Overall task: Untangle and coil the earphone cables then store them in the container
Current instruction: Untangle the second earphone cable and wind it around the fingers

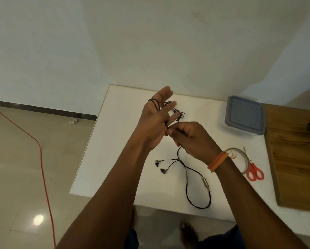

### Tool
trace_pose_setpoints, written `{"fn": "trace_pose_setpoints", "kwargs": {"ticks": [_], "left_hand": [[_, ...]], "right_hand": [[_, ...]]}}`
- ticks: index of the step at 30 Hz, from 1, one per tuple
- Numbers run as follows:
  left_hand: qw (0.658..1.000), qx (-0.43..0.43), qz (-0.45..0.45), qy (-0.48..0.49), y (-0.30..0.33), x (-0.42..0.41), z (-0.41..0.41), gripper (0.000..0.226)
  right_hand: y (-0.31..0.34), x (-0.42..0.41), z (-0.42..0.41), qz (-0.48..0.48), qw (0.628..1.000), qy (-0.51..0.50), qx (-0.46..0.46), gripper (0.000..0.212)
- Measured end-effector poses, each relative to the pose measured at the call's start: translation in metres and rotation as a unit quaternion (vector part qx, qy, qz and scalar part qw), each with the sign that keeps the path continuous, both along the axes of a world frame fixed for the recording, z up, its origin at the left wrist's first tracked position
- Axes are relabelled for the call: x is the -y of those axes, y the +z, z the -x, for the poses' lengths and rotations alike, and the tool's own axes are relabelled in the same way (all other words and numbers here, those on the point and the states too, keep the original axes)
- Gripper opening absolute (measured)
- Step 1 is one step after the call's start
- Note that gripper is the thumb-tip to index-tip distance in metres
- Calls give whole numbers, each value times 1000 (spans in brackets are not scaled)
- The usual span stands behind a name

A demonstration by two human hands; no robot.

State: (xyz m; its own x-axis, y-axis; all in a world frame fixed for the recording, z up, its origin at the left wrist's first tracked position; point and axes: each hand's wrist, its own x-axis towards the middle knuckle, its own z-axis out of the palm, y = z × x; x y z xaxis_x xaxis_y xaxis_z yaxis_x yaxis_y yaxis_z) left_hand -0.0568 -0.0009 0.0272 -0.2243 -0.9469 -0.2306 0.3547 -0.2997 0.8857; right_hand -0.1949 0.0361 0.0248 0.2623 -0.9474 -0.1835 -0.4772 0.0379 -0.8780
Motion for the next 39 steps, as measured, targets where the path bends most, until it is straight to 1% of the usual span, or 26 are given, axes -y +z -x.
{"fn": "trace_pose_setpoints", "kwargs": {"ticks": [1, 2, 3, 5, 6, 8, 9, 10, 11, 13, 15, 16, 17, 20, 21, 22, 23, 26, 27, 29, 32, 33, 35, 36, 38, 39], "left_hand": [[994, 103, 33, 8, -1, -1, 0, 79], [979, 189, 71, 9, -3, -1, 1, 85], [963, 248, 104, 6, -4, -1, 2, 89], [941, 309, 134, -8, -7, -3, 3, 84], [931, 334, 149, -23, -8, -4, 4, 76], [905, 386, 170, -63, -17, -4, 8, 50], [900, 395, 165, -81, -21, -4, 11, 40], [907, 384, 138, -102, -23, -4, 13, 37], [920, 359, 93, -124, -23, -6, 14, 41], [938, 296, 7, -180, -22, -11, 14, 43], [933, 280, -16, -226, -16, -15, 15, 35], [931, 270, -15, -245, -13, -18, 17, 44], [930, 255, -16, -264, -12, -19, 18, 60], [922, 193, -69, -328, -2, -22, 22, 109], [915, 172, -81, -356, 0, -23, 22, 115], [908, 159, -81, -380, 3, -23, 21, 113], [901, 160, -66, -397, 2, -23, 19, 105], [880, 199, 11, -432, -5, -22, 16, 70], [880, 193, 25, -433, -5, -23, 16, 66], [898, 129, 28, -419, -4, -22, 17, 67], [923, 6, 20, -383, -1, -22, 14, 62], [927, -20, 16, -375, 0, -20, 12, 58], [929, -69, 7, -365, 1, -18, 7, 50], [927, -99, 4, -361, 2, -17, 6, 45], [926, -154, 13, -344, 5, -16, 6, 39], [931, -175, 19, -320, 5, -15, 8, 40]], "right_hand": [[0, 1, 0, -5, 1000, 12, -22, 20], [-1, 1, 1, -12, 999, 24, -37, 19], [0, 1, 3, -15, 998, 35, -50, 18], [5, 1, 7, -17, 997, 48, -56, 15], [9, 1, 10, -11, 997, 56, -60, 13], [14, 2, 14, 13, 994, 77, -83, 12], [17, 2, 17, 37, 990, 91, -101, 13], [17, 3, 19, 63, 986, 99, -119, 12], [18, 4, 23, 86, 983, 96, -132, 9], [21, 6, 31, 111, 984, 66, -123, 6], [25, 8, 38, 136, 983, 44, -118, 5], [26, 8, 41, 150, 980, 41, -122, 6], [28, 9, 43, 163, 978, 39, -121, 7], [29, 9, 46, 174, 980, 23, -98, 6], [29, 9, 47, 173, 981, 17, -89, 7], [29, 9, 48, 172, 982, 11, -77, 8], [29, 10, 49, 170, 984, 2, -61, 10], [29, 12, 54, 152, 988, -14, -24, 7], [27, 13, 54, 146, 989, -18, -15, 6], [20, 12, 52, 118, 992, -31, 22, 5], [13, 11, 43, 54, 988, -70, 130, 8], [11, 11, 41, 36, 983, -81, 158, 10], [9, 11, 38, 4, 980, -94, 175, 8], [6, 11, 38, -26, 977, -95, 189, 9], [0, 9, 34, -112, 956, -109, 249, 18], [-3, 9, 31, -134, 952, -123, 246, 20]]}}
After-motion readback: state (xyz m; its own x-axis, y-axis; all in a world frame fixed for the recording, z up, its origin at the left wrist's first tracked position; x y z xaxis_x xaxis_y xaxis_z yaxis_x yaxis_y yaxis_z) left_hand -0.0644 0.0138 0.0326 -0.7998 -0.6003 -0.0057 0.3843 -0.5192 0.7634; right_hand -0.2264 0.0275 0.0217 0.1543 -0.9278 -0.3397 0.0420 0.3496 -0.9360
